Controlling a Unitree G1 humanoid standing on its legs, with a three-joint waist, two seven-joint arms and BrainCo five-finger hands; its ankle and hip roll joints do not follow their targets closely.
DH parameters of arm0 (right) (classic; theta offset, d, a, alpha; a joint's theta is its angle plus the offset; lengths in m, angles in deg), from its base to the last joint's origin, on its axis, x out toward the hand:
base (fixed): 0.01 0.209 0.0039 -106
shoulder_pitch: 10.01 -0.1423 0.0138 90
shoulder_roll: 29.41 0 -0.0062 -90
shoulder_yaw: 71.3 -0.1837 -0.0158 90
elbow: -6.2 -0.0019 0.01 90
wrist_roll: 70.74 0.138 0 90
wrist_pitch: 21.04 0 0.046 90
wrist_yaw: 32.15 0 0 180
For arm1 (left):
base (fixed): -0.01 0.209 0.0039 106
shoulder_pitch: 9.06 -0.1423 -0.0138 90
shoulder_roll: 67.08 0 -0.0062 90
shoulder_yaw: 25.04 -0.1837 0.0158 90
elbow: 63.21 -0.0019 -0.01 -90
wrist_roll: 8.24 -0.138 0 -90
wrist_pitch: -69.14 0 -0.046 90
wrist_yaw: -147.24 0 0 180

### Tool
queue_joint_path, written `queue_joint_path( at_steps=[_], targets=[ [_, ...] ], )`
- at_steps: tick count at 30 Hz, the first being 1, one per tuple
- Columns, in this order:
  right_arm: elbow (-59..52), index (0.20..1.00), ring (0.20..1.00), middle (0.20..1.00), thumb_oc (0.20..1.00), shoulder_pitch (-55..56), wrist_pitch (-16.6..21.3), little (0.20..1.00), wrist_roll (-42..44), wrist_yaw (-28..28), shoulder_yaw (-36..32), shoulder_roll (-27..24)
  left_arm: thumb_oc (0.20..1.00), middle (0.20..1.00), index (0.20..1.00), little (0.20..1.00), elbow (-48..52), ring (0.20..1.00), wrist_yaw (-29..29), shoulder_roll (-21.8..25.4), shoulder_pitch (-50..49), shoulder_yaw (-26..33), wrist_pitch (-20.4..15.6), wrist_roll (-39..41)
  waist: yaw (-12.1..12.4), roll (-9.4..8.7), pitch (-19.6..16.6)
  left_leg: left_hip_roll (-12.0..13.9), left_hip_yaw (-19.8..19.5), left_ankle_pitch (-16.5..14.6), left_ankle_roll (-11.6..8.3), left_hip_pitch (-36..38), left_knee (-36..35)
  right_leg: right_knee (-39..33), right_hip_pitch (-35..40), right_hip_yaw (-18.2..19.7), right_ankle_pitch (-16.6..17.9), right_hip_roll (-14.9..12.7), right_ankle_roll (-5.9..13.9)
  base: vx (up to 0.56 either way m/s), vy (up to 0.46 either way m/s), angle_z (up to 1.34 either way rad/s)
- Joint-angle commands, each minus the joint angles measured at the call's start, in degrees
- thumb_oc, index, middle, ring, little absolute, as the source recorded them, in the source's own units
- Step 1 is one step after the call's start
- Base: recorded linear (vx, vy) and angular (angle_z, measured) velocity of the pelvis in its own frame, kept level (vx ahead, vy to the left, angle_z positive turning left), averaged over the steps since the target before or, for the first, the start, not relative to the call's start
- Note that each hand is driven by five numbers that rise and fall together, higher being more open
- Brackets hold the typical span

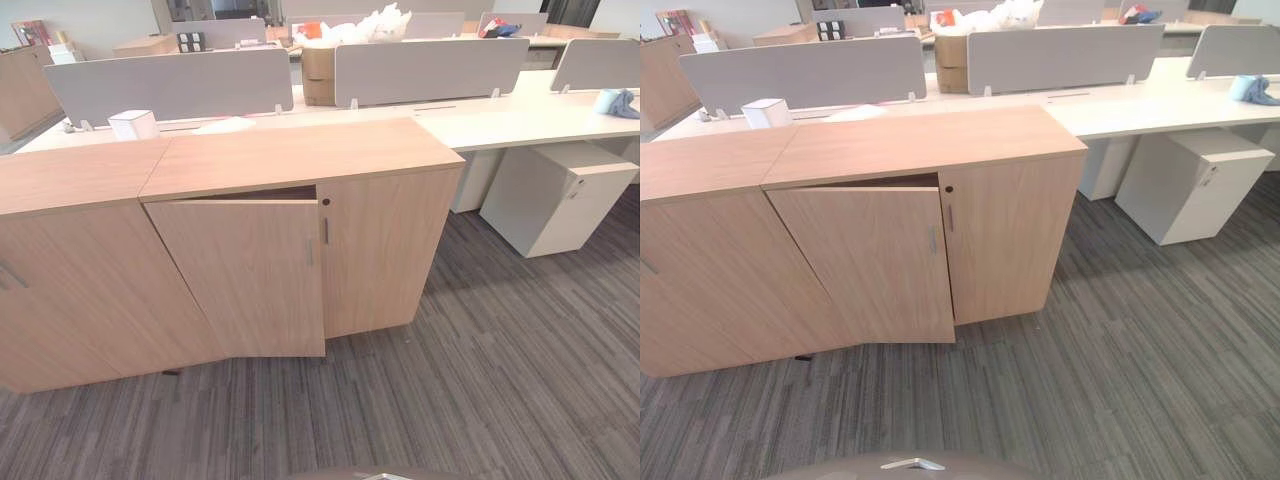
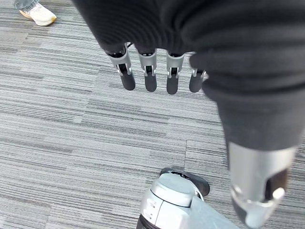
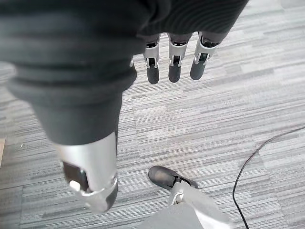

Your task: Put the empty folder in the office cabinet

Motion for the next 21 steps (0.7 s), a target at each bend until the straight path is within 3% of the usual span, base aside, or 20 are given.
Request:
queue_joint_path(
  at_steps=[1,21],
  targets=[
    [1.9,1.000,1.000,1.000,1.000,-4.7,-0.3,1.000,-2.7,0.0,0.4,0.1,1.000,1.000,1.000,1.000,-1.9,1.000,-0.6,1.5,2.4,1.6,-0.2,0.6,-0.3,-2.02,3.3,-2.7,0.5,-4.3,1.82,0.4,0.0,0.8,1.0,-0.9,-6.3,0.1,-0.50,0.00,0.000,0.00],
    [1.2,1.000,1.000,1.000,1.000,-4.7,0.0,1.000,-3.1,0.5,1.3,0.4,1.000,1.000,1.000,1.000,-1.6,1.000,-2.0,2.1,2.9,0.5,-0.8,-1.3,0.0,-2.15,3.6,-2.7,0.5,-4.2,1.79,0.1,0.0,0.9,0.8,-1.2,-6.3,0.0,-0.49,0.00,-0.002,0.01]
  ],
)
